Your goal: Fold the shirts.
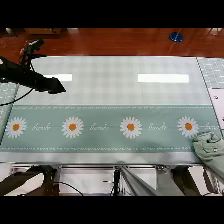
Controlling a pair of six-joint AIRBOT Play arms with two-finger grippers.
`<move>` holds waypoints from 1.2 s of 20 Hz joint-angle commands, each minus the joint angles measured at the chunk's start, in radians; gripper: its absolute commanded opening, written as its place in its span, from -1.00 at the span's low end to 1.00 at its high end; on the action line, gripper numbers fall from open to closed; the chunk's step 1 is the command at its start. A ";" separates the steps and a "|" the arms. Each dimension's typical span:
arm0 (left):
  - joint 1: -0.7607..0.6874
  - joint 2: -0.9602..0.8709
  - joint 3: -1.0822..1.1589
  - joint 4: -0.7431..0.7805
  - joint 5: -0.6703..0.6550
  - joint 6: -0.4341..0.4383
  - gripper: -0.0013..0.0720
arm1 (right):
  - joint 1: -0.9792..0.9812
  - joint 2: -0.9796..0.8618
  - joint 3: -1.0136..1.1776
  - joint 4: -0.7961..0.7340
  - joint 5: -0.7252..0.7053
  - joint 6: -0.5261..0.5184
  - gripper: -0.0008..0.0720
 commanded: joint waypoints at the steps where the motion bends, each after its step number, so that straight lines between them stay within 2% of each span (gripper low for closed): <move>1: 0.001 0.000 0.000 0.004 0.055 0.001 0.47 | -0.042 0.071 -0.147 -0.163 0.005 -0.003 -0.90; 3: 0.002 0.000 0.001 0.003 0.063 0.001 0.47 | -0.042 0.082 -0.220 -0.247 -0.029 -0.004 -0.86; 5: 0.003 0.000 0.001 0.003 0.063 0.001 0.47 | -0.042 0.082 -0.258 -0.321 -0.063 -0.029 -0.52; 8: 0.006 0.000 0.000 0.004 0.063 0.001 0.47 | -0.042 0.082 -0.265 -0.334 -0.143 -0.083 -0.49; 9: 0.006 0.000 0.000 0.003 0.063 0.001 0.47 | -0.042 0.082 -0.265 -0.335 -0.164 -0.095 -0.26; 10: 0.006 0.000 0.001 0.003 0.063 0.001 0.47 | -0.041 0.082 -0.265 -0.332 -0.199 -0.100 0.23; 11: 0.006 0.000 0.000 0.003 0.063 0.000 0.47 | -0.041 0.082 -0.265 -0.328 -0.249 -0.100 0.42; 13: 0.006 0.000 0.000 0.003 0.076 0.000 0.47 | -0.008 0.082 -0.240 -0.252 -0.404 -0.098 0.43; 15: 0.006 -0.001 0.000 0.003 0.112 0.001 0.48 | 0.100 0.082 -0.158 -0.090 -0.669 -0.098 0.42; 16: 0.006 -0.003 0.000 0.004 0.151 0.001 0.51 | 0.177 0.072 -0.098 0.042 -0.865 -0.099 0.39; 17: 0.005 -0.007 0.000 0.004 0.214 0.001 0.51 | 0.262 0.044 -0.039 0.190 -1.031 -0.134 0.27; 18: 0.001 -0.016 0.000 0.004 0.289 0.001 0.51 | 0.371 -0.010 0.038 0.370 -1.106 -0.220 0.27; 19: -0.008 -0.030 0.000 0.003 0.365 0.001 0.51 | 0.482 -0.076 0.115 0.523 -1.080 -0.292 0.27; 21: -0.063 -0.071 0.006 0.027 0.484 0.000 0.50 | 0.717 -0.216 0.230 0.769 -0.945 -0.316 0.27; 22: -0.109 -0.095 0.023 0.101 0.468 -0.028 0.50 | 0.835 -0.280 0.260 0.846 -0.864 -0.306 0.27; 24: -0.217 -0.142 0.061 0.385 0.329 -0.212 0.50 | 1.046 -0.380 0.289 0.839 -0.710 -0.288 0.27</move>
